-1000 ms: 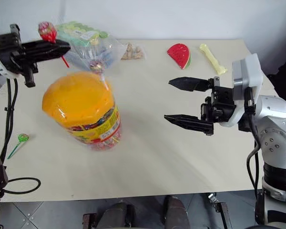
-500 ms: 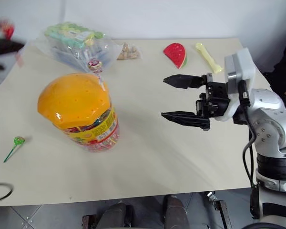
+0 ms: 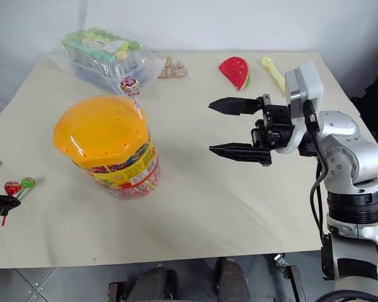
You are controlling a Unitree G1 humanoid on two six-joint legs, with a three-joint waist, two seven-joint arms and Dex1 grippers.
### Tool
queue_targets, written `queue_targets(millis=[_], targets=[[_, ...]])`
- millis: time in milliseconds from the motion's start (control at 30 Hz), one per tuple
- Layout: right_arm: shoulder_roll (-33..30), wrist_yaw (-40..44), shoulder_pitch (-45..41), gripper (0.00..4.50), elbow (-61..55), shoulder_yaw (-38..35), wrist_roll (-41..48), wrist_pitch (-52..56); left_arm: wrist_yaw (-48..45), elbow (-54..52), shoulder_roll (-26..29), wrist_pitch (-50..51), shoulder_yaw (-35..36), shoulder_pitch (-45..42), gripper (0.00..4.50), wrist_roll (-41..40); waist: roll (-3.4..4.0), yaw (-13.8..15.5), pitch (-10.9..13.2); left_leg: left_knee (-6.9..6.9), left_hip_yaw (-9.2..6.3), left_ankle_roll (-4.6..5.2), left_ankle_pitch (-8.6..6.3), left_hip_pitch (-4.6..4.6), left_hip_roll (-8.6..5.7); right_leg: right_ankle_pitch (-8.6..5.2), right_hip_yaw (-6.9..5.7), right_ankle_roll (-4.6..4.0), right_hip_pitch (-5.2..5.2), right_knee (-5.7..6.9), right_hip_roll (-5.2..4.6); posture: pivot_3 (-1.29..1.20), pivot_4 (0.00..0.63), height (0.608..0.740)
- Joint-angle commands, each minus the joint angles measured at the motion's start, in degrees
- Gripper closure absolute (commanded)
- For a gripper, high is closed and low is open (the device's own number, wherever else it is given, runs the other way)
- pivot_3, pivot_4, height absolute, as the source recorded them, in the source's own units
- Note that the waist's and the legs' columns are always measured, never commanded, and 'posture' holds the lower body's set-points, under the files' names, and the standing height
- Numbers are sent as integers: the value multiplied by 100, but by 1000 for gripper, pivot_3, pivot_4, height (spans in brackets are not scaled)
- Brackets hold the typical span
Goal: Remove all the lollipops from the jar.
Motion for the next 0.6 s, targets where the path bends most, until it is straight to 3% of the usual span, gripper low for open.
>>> queue_targets(millis=[33, 100, 200, 467, 600], targets=[[12, 91, -130, 0, -73, -80, 33, -86, 54, -19, -93, -7, 146, -46, 4462, 21, 0, -1, 0, 0, 0, 0, 0, 0, 0, 0, 0, 0, 0, 0, 0, 0, 150, 740], [15, 101, -127, 0, -79, -90, 25, -79, 61, 19, -176, -14, 89, -69, 4462, 46, 0, -3, 0, 0, 1, -1, 0, 0, -1, 0, 1, 0, 0, 0, 0, 0, 150, 740], [-11, 109, -91, 0, -106, -112, 20, -70, 45, 84, -253, -25, 48, -174, 3808, 17, 0, -3, 0, -1, 2, -1, -1, 0, 0, 0, 0, 0, -1, 0, 0, 0, 150, 740], [-83, 99, -35, 0, -160, -179, 43, -35, -144, 61, 10, -165, 4, -242, 1436, -13, 0, -6, 0, -1, 3, -1, -1, 0, 0, 0, 1, 0, -2, 0, 0, 0, 150, 740], [-210, 36, -62, 0, -198, -237, 44, 40, -462, 50, 501, -504, 165, -528, 157, -73, 0, 6, 0, -1, 3, -1, -1, -2, 0, 0, 2, 0, -5, 0, -1, 0, 150, 740]])
